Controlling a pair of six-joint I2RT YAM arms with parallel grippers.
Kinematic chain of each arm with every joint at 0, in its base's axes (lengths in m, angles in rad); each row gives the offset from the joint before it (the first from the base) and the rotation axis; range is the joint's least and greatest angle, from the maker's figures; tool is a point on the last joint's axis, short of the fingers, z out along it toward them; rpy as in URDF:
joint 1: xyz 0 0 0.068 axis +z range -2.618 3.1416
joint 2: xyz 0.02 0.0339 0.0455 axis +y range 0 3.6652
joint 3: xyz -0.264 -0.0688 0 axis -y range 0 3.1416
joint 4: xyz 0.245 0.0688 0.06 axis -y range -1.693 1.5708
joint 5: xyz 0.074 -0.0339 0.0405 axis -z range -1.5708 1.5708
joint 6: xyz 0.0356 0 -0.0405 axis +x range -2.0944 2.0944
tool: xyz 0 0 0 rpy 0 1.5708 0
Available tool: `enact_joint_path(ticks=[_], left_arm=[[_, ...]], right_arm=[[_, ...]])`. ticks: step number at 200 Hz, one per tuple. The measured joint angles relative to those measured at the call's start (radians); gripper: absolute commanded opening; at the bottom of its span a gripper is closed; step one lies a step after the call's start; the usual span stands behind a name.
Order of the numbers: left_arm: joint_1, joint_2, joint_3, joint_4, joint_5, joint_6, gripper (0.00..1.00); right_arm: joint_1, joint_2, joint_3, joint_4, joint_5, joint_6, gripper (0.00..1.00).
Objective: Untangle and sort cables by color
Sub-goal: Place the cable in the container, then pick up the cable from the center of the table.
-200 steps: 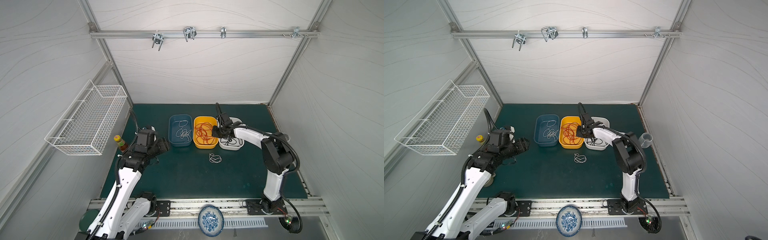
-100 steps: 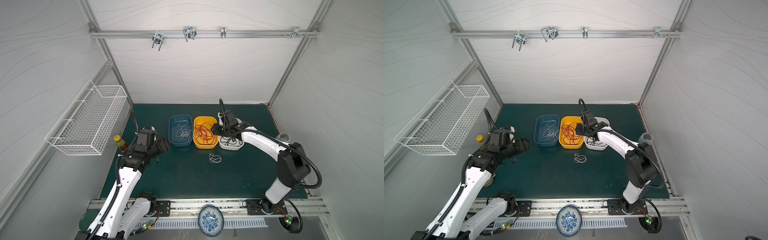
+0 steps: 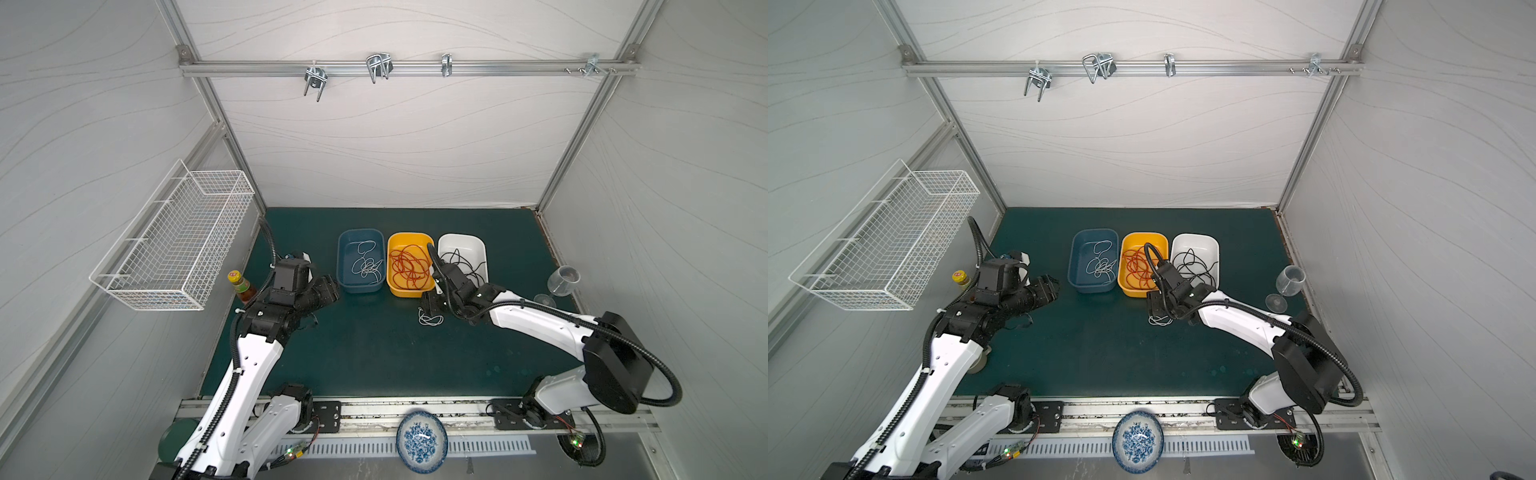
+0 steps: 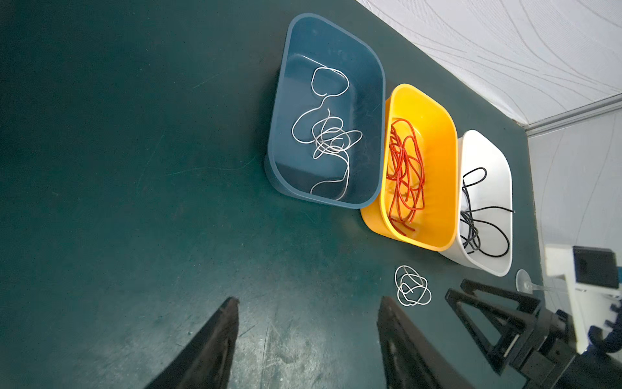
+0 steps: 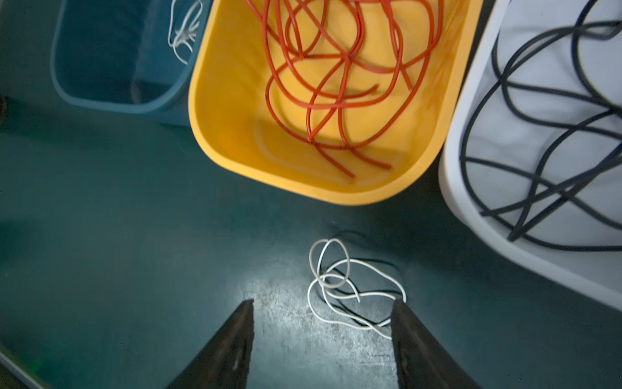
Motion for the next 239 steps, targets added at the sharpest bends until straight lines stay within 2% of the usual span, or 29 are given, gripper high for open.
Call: enact_joint_path(ticks=[86, 126, 239], left_arm=[[0.000, 0.003, 0.000, 0.000, 0.003, 0.000, 0.67], [0.000, 0.007, 0.000, 0.000, 0.003, 0.000, 0.67], [0.000, 0.013, 0.000, 0.000, 0.010, 0.000, 0.67]], right_arm=[[0.019, 0.122, -0.017, 0.082, 0.054, -0.040, 0.59], [0.019, 0.186, -0.001, 0.107, 0.059, -0.055, 0.50], [0.008, 0.247, 0.015, 0.130, 0.050, -0.066, 0.19]])
